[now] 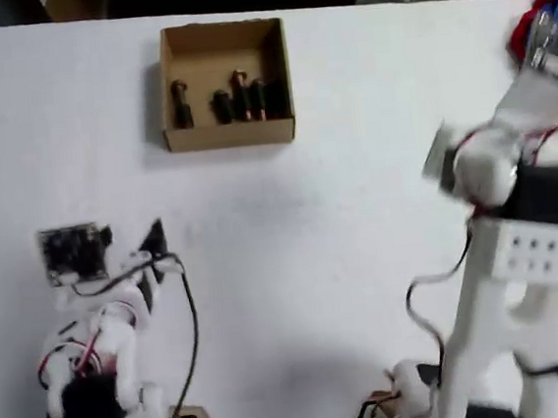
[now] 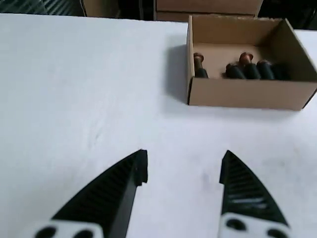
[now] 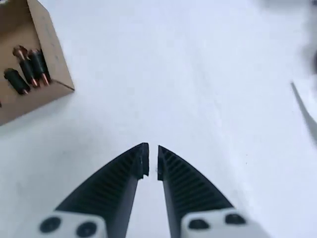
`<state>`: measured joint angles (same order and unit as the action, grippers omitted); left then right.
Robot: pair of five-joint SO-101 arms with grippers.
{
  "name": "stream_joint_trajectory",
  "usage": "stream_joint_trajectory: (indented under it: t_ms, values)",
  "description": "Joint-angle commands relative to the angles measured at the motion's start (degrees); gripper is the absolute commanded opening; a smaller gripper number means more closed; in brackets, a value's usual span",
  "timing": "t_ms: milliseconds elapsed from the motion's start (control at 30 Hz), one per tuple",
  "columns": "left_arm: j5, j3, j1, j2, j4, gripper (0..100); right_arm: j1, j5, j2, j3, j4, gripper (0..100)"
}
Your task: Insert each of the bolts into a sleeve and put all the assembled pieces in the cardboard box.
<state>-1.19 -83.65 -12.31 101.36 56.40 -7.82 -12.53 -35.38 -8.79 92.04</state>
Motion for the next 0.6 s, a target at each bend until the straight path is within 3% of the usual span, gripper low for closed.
stream_joint_trajectory:
  t_ms: [0,367,567]
  values:
    - [4.57,-2.95,-0.09,1.58,1.23,25,-0.31,0.26,-11.03,-16.26,-6.81,2.1]
    - [8.26,-13.49,-0.18,1.49,2.37,25,-0.31,0.26,-37.23,-63.82,-37.58,2.1]
    - [8.26,-13.49,-0.09,1.49,8.79,25,-0.22,0.35,-56.22,-83.60,-44.97,2.1]
